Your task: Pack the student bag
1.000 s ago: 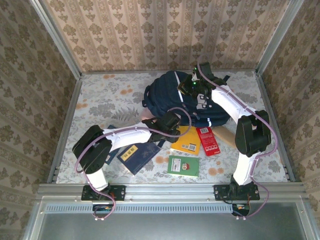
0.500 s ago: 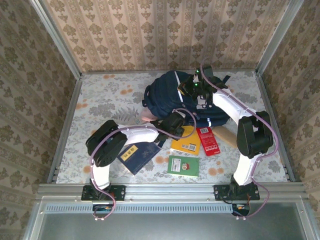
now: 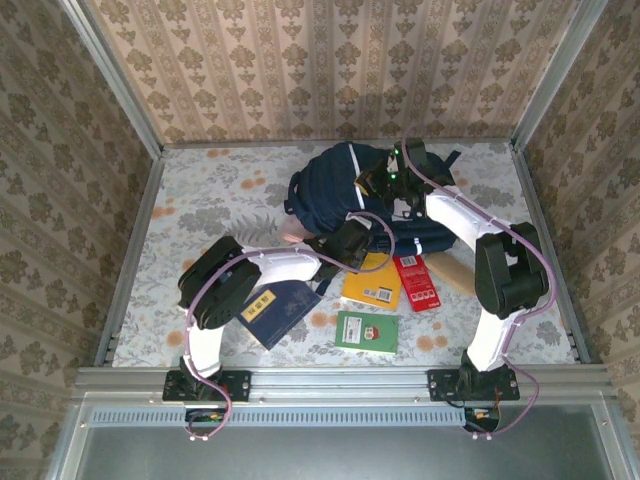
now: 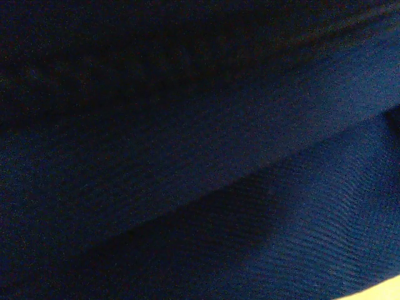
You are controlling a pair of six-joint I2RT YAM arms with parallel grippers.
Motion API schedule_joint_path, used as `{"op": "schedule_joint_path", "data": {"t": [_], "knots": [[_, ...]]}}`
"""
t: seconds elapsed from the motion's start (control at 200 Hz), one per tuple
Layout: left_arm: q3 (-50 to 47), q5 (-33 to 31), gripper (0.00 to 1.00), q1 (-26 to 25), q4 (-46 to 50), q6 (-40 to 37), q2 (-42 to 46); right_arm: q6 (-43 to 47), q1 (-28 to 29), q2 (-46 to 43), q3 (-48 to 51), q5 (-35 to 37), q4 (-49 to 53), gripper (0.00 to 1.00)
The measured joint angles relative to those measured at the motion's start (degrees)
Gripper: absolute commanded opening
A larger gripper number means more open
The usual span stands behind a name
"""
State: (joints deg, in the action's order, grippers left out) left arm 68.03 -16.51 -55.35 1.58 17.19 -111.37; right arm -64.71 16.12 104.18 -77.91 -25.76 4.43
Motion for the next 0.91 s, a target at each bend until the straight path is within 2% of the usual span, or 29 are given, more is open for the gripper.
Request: {"op": "schedule_joint_path", "data": {"t": [0.055,0.13,0.165,0.37,0.5,0.645,0.77,0.905], "knots": [[-0.13,0.0,0.0,-0.02,-0.31,-0.07,0.02,0.26,-0.02,-0.02,0.22,0.07,0.07,0.0],[-1.6,0.07,0.0,-0.02,-1.57,-0.11,0.81,1.46,0.0,-0.35,0.42,0.72,0.52,0.25],[-2.51,0.15,0.0,-0.04,-1.9,-0.11,1.38,2.12,0.0,-0.83,0.52,1.42,1.2,0.33],[-4.42,0.87,0.0,0.11,-2.08,-0.09,3.13,8.92,-0.11,-6.99,0.61,9.75,9.49,0.6],[-4.42,2.64,0.0,0.39,-1.64,-0.09,3.13,11.21,-0.22,-13.07,1.7,18.12,15.06,0.62],[-4.35,5.79,0.0,1.03,-0.96,-0.07,3.13,12.07,-1.11,-19.91,4.15,27.63,19.91,0.57],[-4.33,8.26,0.0,1.6,-0.96,0.09,3.37,10.38,-4.37,-30.58,12.81,33.66,20.61,0.53],[-4.33,10.01,0.0,2.21,-1.03,0.59,4.92,6.62,-7.89,-42.38,22.53,37.03,19.93,0.52]]}}
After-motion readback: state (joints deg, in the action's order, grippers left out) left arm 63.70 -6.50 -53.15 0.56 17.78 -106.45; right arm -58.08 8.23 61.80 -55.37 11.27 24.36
